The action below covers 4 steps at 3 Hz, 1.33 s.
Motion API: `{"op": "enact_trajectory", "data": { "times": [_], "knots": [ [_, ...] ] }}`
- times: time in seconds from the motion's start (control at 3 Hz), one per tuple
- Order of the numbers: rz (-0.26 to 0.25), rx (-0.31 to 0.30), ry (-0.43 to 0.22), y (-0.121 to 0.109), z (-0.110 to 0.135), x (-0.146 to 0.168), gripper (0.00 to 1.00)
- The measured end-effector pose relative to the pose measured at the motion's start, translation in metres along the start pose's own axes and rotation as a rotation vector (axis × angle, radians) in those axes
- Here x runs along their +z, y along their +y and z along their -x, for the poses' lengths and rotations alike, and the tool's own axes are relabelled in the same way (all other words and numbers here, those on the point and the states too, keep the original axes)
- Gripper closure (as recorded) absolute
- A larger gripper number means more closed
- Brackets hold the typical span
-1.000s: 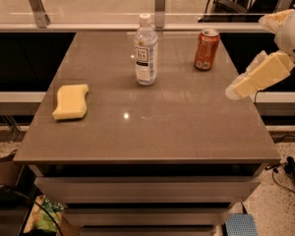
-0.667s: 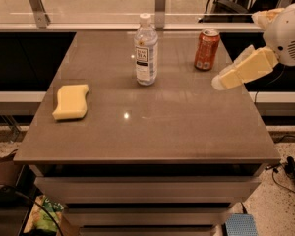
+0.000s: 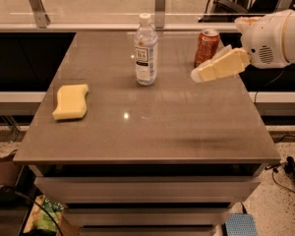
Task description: Knock blue plastic bottle over
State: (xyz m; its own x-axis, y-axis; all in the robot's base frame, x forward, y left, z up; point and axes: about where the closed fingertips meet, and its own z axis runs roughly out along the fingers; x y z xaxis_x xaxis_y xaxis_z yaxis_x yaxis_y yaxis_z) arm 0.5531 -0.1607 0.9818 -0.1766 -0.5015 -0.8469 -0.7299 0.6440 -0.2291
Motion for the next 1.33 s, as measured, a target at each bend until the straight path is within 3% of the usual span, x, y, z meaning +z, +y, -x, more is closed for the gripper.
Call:
{"op": "enact_trajectory", "data": {
  "times": [0.67, 1.33],
  "knots": [
    [0.007, 0.007, -0.012, 0.002, 0.0, 0.005, 0.0],
    [0.027, 0.055, -0.095, 0.01, -0.001, 0.037, 0.0]
  ]
}}
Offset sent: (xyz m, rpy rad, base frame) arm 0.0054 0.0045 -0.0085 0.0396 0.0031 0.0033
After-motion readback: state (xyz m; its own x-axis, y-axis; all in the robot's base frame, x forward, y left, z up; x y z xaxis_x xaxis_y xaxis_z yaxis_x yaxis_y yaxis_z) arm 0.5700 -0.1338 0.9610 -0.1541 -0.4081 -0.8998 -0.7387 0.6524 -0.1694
